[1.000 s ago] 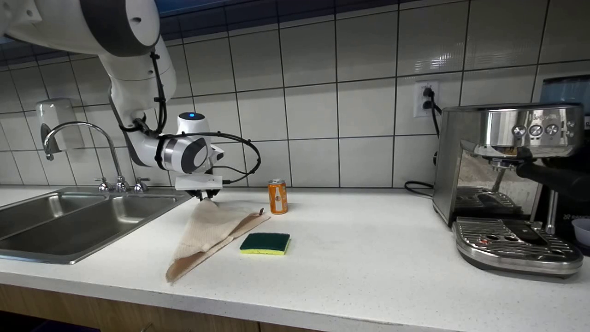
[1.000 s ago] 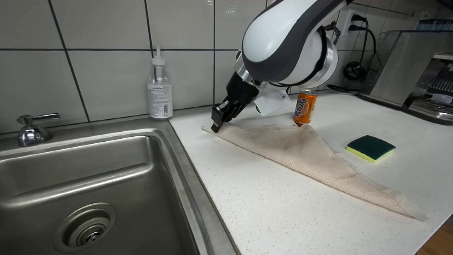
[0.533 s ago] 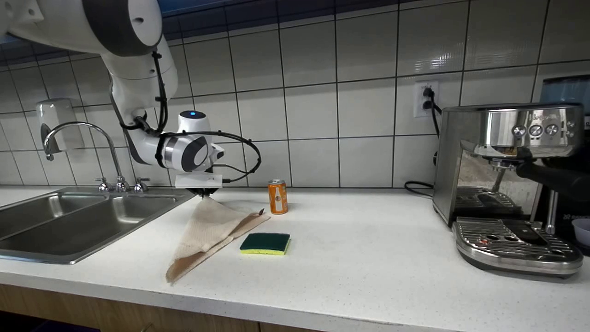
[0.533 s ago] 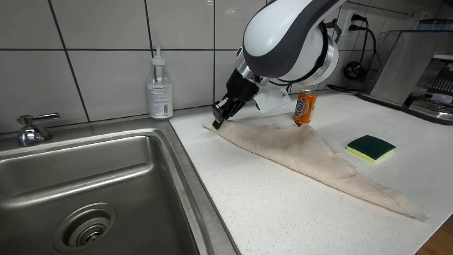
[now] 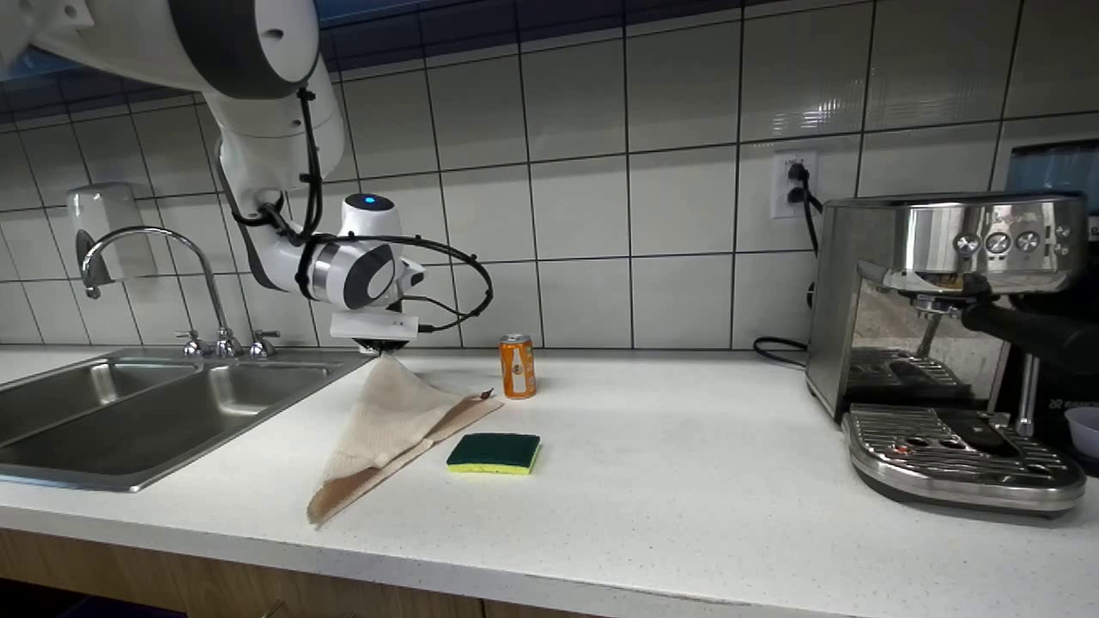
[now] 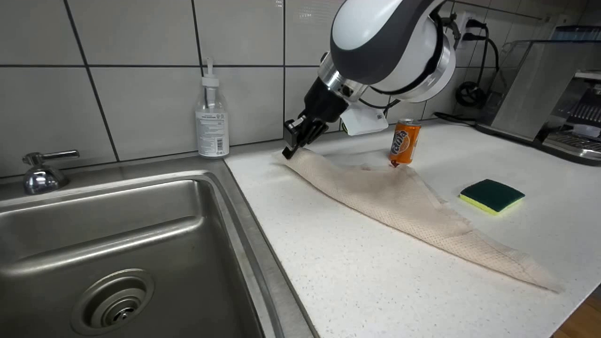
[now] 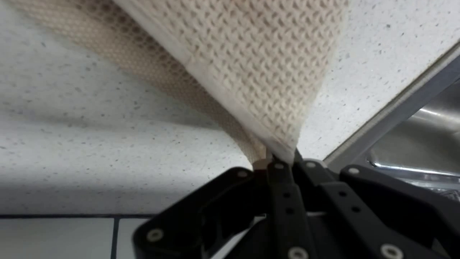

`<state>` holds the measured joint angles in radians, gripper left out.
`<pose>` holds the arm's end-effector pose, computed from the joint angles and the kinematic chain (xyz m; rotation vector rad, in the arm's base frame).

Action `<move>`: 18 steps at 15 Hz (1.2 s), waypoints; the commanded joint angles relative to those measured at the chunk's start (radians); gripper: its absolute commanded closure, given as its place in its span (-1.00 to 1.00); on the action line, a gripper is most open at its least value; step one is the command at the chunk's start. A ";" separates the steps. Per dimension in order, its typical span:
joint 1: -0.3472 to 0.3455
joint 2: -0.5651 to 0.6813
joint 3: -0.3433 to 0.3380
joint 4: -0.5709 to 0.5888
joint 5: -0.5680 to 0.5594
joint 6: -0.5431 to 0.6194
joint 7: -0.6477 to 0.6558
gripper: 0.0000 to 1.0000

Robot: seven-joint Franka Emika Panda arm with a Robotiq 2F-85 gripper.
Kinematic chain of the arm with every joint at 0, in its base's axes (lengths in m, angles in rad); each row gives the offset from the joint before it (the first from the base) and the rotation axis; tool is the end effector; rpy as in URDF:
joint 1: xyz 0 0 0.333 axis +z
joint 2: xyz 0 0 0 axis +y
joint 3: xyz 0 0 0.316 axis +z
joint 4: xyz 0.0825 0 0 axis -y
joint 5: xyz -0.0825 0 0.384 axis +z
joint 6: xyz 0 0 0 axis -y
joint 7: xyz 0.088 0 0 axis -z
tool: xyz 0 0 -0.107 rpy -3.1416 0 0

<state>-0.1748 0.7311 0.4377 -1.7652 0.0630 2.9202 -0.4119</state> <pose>0.6862 0.1372 0.2318 -2.7365 -0.6184 -0.7147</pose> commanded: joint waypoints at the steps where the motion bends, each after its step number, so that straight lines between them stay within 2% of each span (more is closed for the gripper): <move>1: -0.042 -0.027 0.043 -0.027 0.015 -0.015 -0.026 0.99; 12: -0.123 -0.071 0.101 -0.085 0.033 -0.011 -0.039 0.99; 18: -0.192 -0.112 0.152 -0.148 0.055 -0.013 -0.066 0.99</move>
<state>-0.3088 0.6776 0.5422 -1.8448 0.0816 2.9202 -0.4261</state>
